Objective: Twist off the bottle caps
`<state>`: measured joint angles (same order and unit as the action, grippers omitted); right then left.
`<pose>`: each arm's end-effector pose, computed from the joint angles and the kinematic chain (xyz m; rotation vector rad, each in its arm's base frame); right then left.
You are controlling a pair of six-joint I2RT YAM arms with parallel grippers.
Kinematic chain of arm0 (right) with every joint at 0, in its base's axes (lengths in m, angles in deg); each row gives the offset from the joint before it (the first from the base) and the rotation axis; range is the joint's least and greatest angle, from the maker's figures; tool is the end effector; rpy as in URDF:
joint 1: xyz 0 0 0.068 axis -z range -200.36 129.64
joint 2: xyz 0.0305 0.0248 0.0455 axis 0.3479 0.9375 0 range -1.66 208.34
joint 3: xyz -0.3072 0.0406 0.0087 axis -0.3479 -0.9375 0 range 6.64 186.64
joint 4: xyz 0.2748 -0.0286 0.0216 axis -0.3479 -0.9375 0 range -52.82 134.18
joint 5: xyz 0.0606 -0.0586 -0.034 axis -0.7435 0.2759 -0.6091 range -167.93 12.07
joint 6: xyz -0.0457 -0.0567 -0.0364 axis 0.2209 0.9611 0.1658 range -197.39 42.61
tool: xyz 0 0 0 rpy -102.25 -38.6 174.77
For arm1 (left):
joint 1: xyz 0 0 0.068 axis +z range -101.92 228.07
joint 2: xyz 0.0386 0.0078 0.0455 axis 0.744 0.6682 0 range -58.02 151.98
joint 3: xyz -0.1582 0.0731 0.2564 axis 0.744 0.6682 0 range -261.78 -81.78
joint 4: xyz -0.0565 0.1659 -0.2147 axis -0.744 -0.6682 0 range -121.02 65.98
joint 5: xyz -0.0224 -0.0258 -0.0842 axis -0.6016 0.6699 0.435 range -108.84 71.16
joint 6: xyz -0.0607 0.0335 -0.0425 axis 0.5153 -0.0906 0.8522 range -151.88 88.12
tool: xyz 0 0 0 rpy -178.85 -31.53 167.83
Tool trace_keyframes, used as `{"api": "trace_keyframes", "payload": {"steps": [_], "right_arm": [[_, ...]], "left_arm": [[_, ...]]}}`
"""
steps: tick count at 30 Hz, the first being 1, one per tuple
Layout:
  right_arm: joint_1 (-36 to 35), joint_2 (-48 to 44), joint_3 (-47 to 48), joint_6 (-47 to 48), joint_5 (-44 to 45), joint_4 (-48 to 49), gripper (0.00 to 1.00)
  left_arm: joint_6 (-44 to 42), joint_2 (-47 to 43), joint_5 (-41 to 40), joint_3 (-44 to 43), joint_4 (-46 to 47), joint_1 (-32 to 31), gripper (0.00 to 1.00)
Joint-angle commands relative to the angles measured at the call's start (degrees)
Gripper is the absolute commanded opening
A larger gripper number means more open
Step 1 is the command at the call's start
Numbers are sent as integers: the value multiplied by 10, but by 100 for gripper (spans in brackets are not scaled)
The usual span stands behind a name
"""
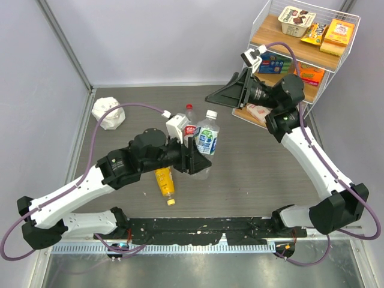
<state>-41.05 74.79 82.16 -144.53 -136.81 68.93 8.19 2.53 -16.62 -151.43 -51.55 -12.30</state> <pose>0.2712 0.1671 0.5077 -0.4971 1.5602 1.8207 0.1248 -0.2250 0.4316 0.3969 2.0511 -1.1829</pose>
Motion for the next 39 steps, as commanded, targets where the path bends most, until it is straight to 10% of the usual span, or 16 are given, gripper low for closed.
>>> {"api": "trace_keyframes", "payload": {"steps": [1,24,39], "right_arm": [[8,-38,41,30,18,-17,94],[-34,78,370,264,334,-731,100],[-139,139,408,248,464,-814,81]], "left_arm": [[-4,3,9,0,-22,1,0],[-33,74,-183,-114,-212,-8,0],[-32,132,-279,-186,-267,-33,0]]}}
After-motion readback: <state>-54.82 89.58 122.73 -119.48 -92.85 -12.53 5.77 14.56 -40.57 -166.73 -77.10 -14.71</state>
